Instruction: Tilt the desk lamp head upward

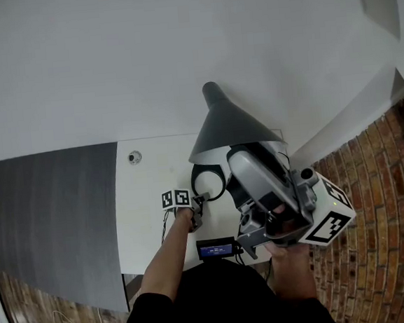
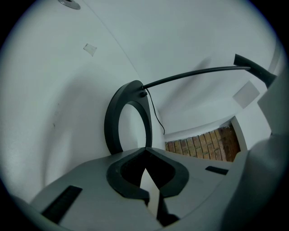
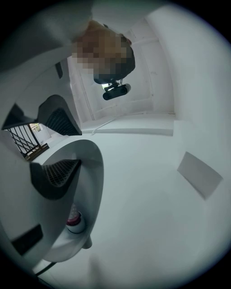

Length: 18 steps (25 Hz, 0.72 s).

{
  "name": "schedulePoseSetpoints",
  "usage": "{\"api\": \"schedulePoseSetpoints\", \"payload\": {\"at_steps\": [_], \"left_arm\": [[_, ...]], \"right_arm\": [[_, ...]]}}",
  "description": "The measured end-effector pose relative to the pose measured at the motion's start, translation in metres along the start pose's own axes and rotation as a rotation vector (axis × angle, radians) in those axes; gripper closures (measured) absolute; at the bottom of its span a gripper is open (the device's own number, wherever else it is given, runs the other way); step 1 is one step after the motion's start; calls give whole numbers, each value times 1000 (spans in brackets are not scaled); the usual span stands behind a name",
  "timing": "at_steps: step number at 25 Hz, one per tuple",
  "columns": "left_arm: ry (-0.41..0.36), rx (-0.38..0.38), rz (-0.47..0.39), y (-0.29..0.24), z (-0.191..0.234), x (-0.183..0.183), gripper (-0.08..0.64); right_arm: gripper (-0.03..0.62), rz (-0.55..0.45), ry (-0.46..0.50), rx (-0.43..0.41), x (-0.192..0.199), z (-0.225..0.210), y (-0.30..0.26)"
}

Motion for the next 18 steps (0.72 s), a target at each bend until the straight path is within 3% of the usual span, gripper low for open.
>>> {"api": "schedulePoseSetpoints", "payload": {"at_steps": [18], "left_arm": [[-4,-5,8,0,1,0,551]], "right_arm": [[436,-48,-38,7,-7,-1,-15]]}}
Point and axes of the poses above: the fingertips, and each gripper's own axes: y backward along the fingers, z to its left, x out of its underside, the point moved 8 cm from there along y, backward along the fingers, and after that the axes turned 13 degrees about -z, right-handed, at the moved point
